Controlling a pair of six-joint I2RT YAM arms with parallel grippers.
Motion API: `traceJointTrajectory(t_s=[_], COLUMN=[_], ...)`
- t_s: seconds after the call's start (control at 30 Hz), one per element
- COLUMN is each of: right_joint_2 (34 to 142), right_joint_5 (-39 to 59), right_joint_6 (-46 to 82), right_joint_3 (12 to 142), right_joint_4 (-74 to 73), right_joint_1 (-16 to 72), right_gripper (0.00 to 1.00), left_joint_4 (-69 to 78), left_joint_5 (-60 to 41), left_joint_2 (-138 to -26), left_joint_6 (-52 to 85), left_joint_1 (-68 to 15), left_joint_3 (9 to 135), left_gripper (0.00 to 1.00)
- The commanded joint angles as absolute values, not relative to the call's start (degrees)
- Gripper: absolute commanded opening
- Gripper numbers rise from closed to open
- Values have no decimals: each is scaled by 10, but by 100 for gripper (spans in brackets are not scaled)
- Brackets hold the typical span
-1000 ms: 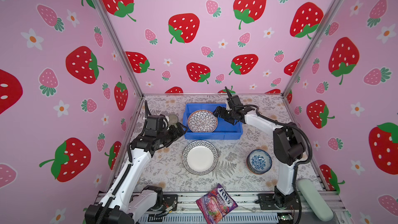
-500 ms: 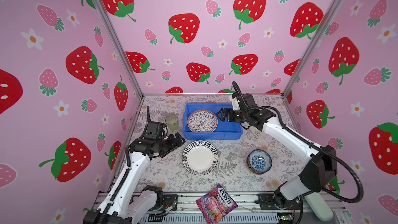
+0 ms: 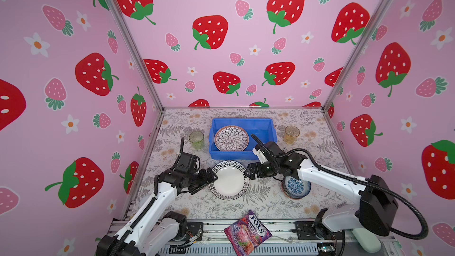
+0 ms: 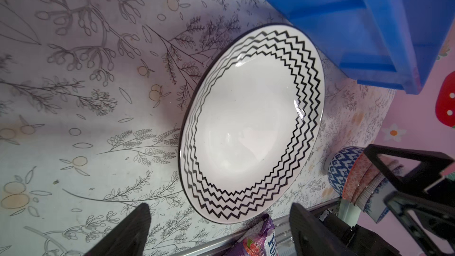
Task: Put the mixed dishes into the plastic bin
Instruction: 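Move both grippers to the rim of the white zigzag plate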
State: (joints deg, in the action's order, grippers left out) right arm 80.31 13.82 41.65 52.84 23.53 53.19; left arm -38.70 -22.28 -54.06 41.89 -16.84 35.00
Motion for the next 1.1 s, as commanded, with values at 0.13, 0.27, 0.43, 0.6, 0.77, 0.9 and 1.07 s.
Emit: traceJointTrajectory(t_s=[0.13, 0.27, 0.43, 0.6, 0.77, 0.9, 1.07], right_joint_2=[802, 810, 823, 836, 844, 852, 853], right_joint_5=[148, 158, 154, 152, 153, 154, 154], right_joint_6=[468, 474, 470, 467, 462, 459, 460], right_joint_3=[479, 463, 461, 462, 466, 468, 469], right_joint_4=[159, 139, 138, 137, 137, 135, 134], right_joint_1=[543, 543, 543, 542, 542, 542, 541], right_gripper=[95, 95, 95, 95, 95, 95, 95], left_joint_4=[-318, -314, -293, -270, -257, -253, -247], left_joint_5=[-208, -198, -196, -194, -191, -188, -187], left_joint_2=[-586, -610, -625, -640, -645, -648, -656], left_joint_6=[429, 417, 417, 422, 422, 420, 417], left_joint_1=[-194, -197, -198, -200, -200, -200, -200], left_joint_3=[337, 338, 322, 303, 297, 299, 299], left_gripper=[86, 83, 79, 75, 68, 59, 49])
